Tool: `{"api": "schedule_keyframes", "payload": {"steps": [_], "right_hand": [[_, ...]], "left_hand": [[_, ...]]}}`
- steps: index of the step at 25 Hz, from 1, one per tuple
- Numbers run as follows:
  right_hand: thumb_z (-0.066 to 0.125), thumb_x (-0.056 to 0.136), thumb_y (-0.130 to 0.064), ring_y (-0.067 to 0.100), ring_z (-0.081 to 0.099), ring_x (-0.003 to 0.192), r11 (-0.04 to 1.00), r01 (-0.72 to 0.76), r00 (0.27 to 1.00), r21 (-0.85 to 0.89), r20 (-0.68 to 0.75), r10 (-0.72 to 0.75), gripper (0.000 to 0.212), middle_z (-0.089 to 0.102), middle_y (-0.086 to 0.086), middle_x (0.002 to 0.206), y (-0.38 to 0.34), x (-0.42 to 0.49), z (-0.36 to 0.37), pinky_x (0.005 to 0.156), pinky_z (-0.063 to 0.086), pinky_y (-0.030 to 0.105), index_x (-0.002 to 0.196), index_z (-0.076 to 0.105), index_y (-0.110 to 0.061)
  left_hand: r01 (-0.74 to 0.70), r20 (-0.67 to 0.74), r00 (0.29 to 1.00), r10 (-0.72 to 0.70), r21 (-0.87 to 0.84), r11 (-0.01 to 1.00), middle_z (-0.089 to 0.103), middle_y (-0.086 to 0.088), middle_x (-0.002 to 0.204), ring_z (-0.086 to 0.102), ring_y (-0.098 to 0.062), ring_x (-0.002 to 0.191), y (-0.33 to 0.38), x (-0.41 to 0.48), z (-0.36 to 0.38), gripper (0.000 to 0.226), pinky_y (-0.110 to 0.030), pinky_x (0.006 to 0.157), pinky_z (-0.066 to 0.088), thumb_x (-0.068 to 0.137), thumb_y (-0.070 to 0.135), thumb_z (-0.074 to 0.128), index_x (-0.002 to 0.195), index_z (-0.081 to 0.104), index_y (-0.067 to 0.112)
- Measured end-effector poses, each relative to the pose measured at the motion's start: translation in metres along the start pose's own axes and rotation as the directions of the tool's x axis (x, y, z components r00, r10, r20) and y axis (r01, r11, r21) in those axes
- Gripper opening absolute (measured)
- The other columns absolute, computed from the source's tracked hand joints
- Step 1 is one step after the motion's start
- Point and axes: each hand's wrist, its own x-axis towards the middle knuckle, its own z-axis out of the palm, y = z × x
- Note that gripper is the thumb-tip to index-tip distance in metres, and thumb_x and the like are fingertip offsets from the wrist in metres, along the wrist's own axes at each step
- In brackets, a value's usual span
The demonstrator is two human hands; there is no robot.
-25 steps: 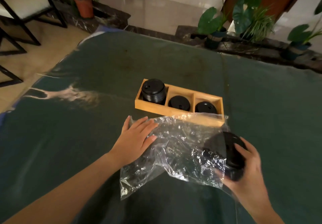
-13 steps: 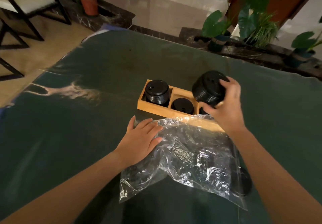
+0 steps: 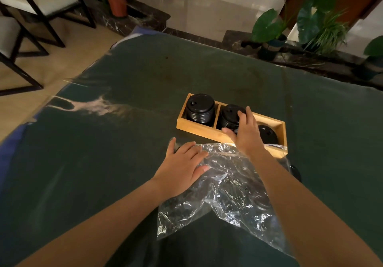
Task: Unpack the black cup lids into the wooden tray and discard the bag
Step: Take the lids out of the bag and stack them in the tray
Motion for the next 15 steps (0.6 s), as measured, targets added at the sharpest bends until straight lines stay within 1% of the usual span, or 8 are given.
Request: {"api": "schedule_keyframes", "payload": {"steps": [2, 4, 6, 8, 10, 12, 13, 15], "right_hand": [[0.035, 0.093, -0.054, 0.026, 0.007, 0.146, 0.992, 0.01, 1.0, -0.125, -0.027, -0.014, 0.07, 0.009, 0.007, 0.16, 0.003, -0.003, 0.002, 0.119, 0.012, 0.048, 0.147, 0.02, -0.012], [0.028, 0.093, -0.057, 0.023, 0.005, 0.147, 0.972, 0.027, 0.999, -0.233, -0.027, -0.034, 0.071, 0.01, 0.003, 0.16, 0.006, -0.005, 0.003, 0.12, 0.007, 0.046, 0.149, 0.016, -0.015], [0.027, 0.092, -0.058, 0.024, 0.005, 0.147, 0.955, 0.05, 0.998, -0.291, -0.011, -0.056, 0.073, 0.011, 0.004, 0.16, 0.007, -0.006, 0.003, 0.12, 0.006, 0.045, 0.149, 0.012, -0.015], [0.03, 0.093, -0.056, 0.026, 0.007, 0.146, 0.952, 0.066, 0.998, -0.298, 0.022, -0.062, 0.073, 0.011, 0.005, 0.16, 0.007, -0.008, -0.001, 0.12, 0.007, 0.044, 0.149, 0.01, -0.014], [0.04, 0.093, -0.05, 0.03, 0.014, 0.143, 0.968, 0.055, 0.998, -0.244, 0.04, -0.047, 0.071, 0.015, 0.009, 0.158, 0.003, -0.007, -0.009, 0.118, 0.013, 0.045, 0.148, 0.016, -0.012], [0.051, 0.09, -0.04, 0.034, 0.025, 0.136, 0.992, 0.018, 1.0, -0.127, -0.009, -0.02, 0.067, 0.023, 0.014, 0.151, -0.009, -0.007, -0.027, 0.114, 0.022, 0.046, 0.144, 0.025, -0.01], [0.055, 0.089, -0.034, 0.035, 0.029, 0.132, 0.998, 0.011, 0.998, -0.067, -0.053, -0.014, 0.064, 0.027, 0.016, 0.147, -0.016, -0.007, -0.039, 0.111, 0.026, 0.045, 0.142, 0.029, -0.009], [0.057, 0.088, -0.023, 0.034, 0.037, 0.125, 0.998, 0.033, 0.988, 0.055, -0.149, -0.025, 0.057, 0.031, 0.018, 0.141, -0.031, -0.014, -0.07, 0.107, 0.033, 0.043, 0.137, 0.035, -0.005]], "left_hand": [[0.001, 0.004, 1.0, -0.001, -0.008, 1.0, 0.055, 0.002, 0.134, 0.041, -0.018, 0.132, -0.001, 0.0, 0.0, 0.056, -0.062, 0.108, 0.024, 0.094, 0.049, 0.015, 0.131, 0.047, 0.024], [0.003, 0.001, 1.0, -0.003, -0.02, 1.0, 0.054, 0.002, 0.136, 0.04, -0.018, 0.134, -0.002, 0.0, 0.0, 0.057, -0.062, 0.109, 0.022, 0.093, 0.05, 0.013, 0.132, 0.045, 0.024], [0.007, 0.001, 1.0, -0.007, -0.028, 1.0, 0.052, 0.002, 0.138, 0.038, -0.018, 0.135, -0.002, -0.001, 0.001, 0.059, -0.061, 0.111, 0.02, 0.093, 0.051, 0.013, 0.135, 0.043, 0.023], [0.012, 0.004, 1.0, -0.012, -0.044, 0.999, 0.048, 0.003, 0.142, 0.034, -0.015, 0.137, 0.0, -0.001, 0.001, 0.061, -0.06, 0.113, 0.015, 0.092, 0.054, 0.012, 0.139, 0.036, 0.023], [0.027, 0.019, 1.0, -0.024, -0.142, 0.99, 0.044, 0.007, 0.144, 0.028, -0.011, 0.139, 0.0, 0.0, -0.001, 0.063, -0.059, 0.115, 0.007, 0.09, 0.059, 0.014, 0.141, 0.03, 0.026], [0.059, 0.056, 0.997, -0.043, -0.314, 0.948, 0.043, 0.009, 0.144, 0.024, -0.006, 0.14, -0.003, 0.002, -0.007, 0.061, -0.056, 0.116, -0.002, 0.089, 0.059, 0.017, 0.142, 0.028, 0.029], [0.082, 0.086, 0.995, -0.053, -0.395, 0.915, 0.043, 0.009, 0.144, 0.022, -0.003, 0.139, -0.005, 0.001, -0.011, 0.058, -0.054, 0.116, -0.006, 0.091, 0.056, 0.018, 0.142, 0.027, 0.03], [0.144, 0.149, 0.986, -0.075, -0.538, 0.831, 0.044, 0.008, 0.144, 0.023, 0.0, 0.138, -0.009, 0.001, -0.017, 0.05, -0.049, 0.116, -0.01, 0.095, 0.042, 0.022, 0.143, 0.026, 0.031]]}}
